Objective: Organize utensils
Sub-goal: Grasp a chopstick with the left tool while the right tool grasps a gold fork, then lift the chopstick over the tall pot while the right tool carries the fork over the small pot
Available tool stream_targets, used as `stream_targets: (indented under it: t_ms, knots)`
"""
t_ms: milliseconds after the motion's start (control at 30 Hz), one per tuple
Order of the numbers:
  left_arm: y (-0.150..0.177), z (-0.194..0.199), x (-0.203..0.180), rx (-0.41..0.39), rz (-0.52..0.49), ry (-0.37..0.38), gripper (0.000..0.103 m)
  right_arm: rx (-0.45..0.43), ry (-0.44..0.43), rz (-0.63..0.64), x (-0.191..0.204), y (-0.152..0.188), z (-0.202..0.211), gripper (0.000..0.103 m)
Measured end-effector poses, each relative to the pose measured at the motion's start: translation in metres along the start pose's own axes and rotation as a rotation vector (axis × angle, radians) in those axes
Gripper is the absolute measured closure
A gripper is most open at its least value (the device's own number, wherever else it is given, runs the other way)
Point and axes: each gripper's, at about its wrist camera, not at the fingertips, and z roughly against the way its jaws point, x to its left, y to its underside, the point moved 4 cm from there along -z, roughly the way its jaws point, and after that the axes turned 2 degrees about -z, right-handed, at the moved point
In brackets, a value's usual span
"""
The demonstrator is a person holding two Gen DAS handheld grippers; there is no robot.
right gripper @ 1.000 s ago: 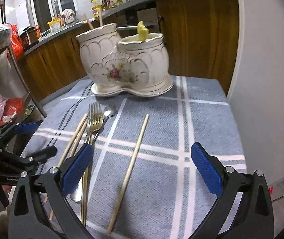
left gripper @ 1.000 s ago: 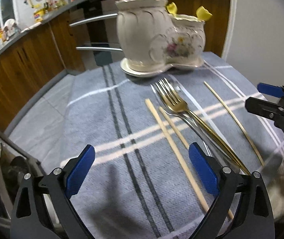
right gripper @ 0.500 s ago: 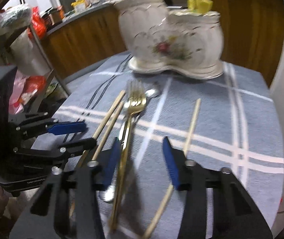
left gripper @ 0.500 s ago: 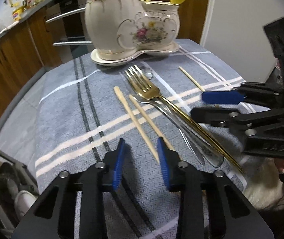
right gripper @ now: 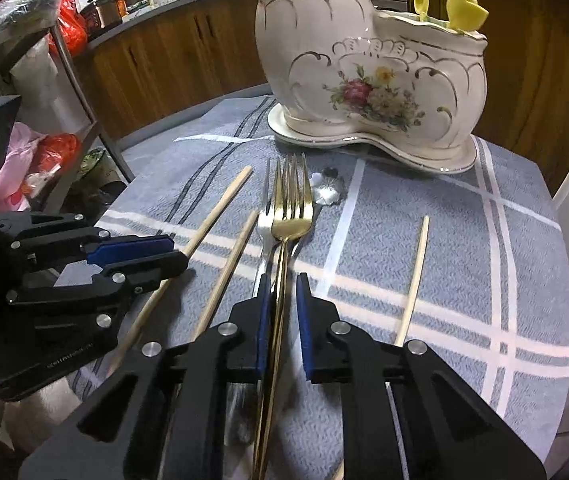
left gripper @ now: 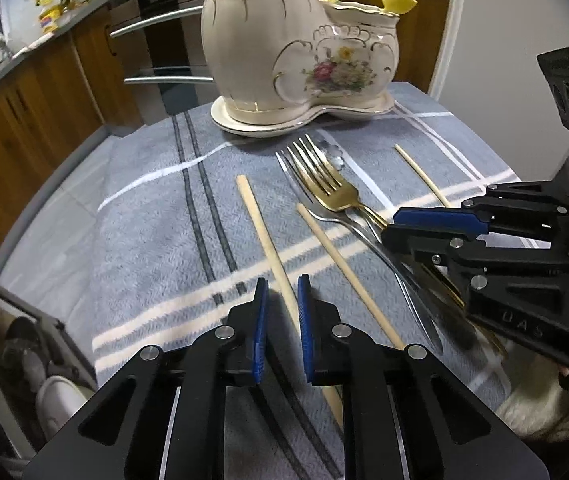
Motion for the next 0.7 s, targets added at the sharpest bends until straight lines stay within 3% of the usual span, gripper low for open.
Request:
stream_targets:
  t_ms: [200,333,400,700]
  knots:
    - [-0.008,-0.007,0.006,-0.004,0.029,0.005,0.087,0.02,-0.046,-0.049,-0.008,-0.004,-0.009,0.09]
    - [-0.012,-0.01,0.012,-0.014,0.053,0.016,0.088,0.016,-0.077,-0.078,-0.012,-0.003,-0.007,0.097]
    - [-0.013,-0.011,0.014,-0.019,0.048,0.004,0.094,0.003,-0.078,-0.084,-0.012,-0.002,-0.006,0.097]
    - [-0.013,-0.001,0.023,-0.059,0.058,0.019,0.097,-0.088,-0.09,-0.091,-0.02,-0.002,0.027,0.097]
